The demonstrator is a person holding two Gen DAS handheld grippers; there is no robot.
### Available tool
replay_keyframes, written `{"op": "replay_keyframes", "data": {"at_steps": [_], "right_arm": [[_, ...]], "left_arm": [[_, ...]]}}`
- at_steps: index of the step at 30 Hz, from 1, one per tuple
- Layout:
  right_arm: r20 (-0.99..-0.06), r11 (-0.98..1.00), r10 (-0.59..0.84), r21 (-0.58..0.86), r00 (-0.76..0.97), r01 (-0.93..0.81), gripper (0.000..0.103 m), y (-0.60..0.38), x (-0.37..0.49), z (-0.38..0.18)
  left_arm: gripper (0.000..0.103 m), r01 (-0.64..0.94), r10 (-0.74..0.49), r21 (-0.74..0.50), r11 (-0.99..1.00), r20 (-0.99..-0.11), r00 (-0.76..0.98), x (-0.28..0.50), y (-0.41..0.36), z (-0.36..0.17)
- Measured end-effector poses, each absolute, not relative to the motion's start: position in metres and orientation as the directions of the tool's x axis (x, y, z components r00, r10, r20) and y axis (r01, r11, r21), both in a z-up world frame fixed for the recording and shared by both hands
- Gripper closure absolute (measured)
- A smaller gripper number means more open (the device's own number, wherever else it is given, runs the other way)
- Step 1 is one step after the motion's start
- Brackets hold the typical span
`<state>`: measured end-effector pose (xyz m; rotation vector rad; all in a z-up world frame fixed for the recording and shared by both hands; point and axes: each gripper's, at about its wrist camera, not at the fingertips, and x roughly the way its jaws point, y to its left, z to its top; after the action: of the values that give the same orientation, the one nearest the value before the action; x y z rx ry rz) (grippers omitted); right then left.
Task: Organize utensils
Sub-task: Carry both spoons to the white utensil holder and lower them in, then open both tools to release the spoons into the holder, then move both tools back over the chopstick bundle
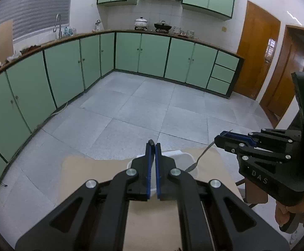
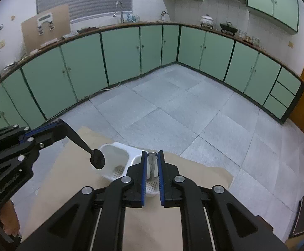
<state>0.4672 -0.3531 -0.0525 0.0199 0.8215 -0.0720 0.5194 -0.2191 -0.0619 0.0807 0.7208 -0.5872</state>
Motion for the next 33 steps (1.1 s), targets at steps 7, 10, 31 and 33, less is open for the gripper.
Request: {"op": "replay_keyframes", "data": {"at_steps": [7,10,31,33], "right_arm": [[-0.772,0.997,-0.046,0.008,0.634,0.083,0.093,-0.367,0.483,-0.098],[-0.778,0.994,-0.056,0.014,0.626,0.106,0.088,-0.373,0.482,-0.108],[-0.612,0.996,-0.067,0.009,0.788,0.091,0.059,-0.325,0.213,-0.108],[-0.612,0.997,-0.069,-0.007,0.788,0.081,0.058,-0.309,0.179,-0.128]], "left_arm": [[0.100,0.509,-0.471,-0.168,0.844,-0.687,0.553,0.543,-0.224,-0.115],[0.097,0.485,-0.454,-0.168,0.858,-0.691,0.563,0.545,-0.217,-0.124],[0.014,0.439,-0.426,-0.086,0.894,-0.465,0.776,0.305,-0.060,-0.098],[0.014,0.427,-0.407,-0.067,0.902,-0.468,0.785,0.274,-0.048,-0.113]]}}
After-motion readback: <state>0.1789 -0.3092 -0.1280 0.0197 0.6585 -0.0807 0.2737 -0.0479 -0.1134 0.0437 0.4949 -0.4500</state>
